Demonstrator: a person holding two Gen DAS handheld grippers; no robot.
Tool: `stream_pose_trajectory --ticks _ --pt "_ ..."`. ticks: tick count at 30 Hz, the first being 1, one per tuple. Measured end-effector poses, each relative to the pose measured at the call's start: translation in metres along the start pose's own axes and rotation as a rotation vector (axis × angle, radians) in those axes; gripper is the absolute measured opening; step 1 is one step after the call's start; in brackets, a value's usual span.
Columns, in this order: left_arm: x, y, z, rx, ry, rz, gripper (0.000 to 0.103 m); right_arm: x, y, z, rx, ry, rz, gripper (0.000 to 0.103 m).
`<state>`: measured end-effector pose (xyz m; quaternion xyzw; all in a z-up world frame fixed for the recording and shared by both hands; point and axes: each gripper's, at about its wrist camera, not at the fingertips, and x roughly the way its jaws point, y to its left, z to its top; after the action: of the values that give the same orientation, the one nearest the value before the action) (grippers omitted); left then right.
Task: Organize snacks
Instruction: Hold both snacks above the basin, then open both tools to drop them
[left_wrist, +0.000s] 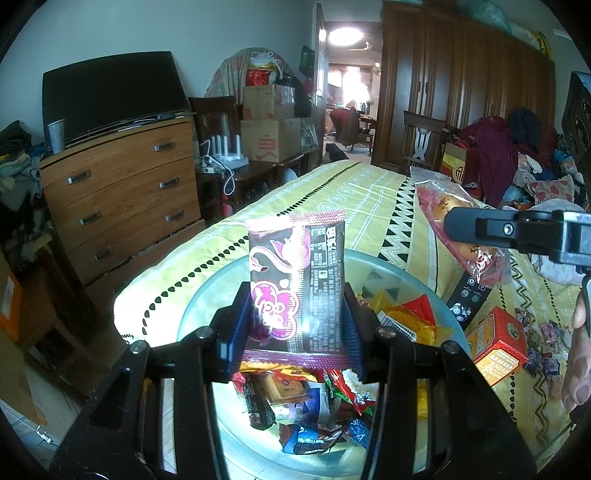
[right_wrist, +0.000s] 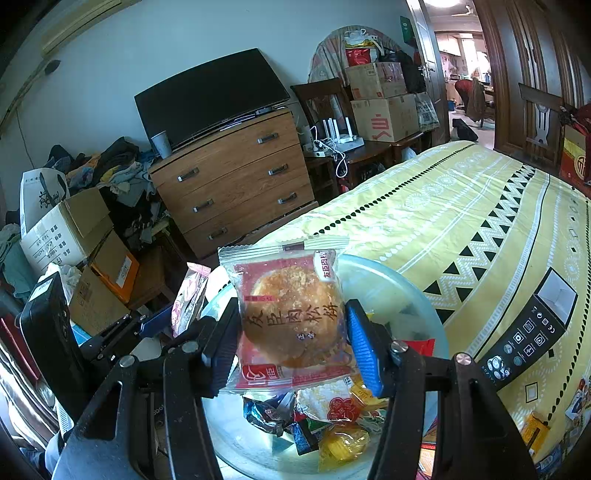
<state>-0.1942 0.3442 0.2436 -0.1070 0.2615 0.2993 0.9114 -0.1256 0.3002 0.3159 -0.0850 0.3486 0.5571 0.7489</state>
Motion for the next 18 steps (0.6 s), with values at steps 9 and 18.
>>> stream_pose_trajectory --ticks 9,18 --pt "-0.0003 0.0012 -0.0013 0.003 0.002 0.001 0.046 0.0034 -0.0001 -0.0033 0.003 0.004 0.0 0.06" --pt "0.0006 0.0016 0.0 0.003 0.003 0.0 0.046 0.0031 0.0002 -0.0029 0.004 0.004 -0.001 0.06"
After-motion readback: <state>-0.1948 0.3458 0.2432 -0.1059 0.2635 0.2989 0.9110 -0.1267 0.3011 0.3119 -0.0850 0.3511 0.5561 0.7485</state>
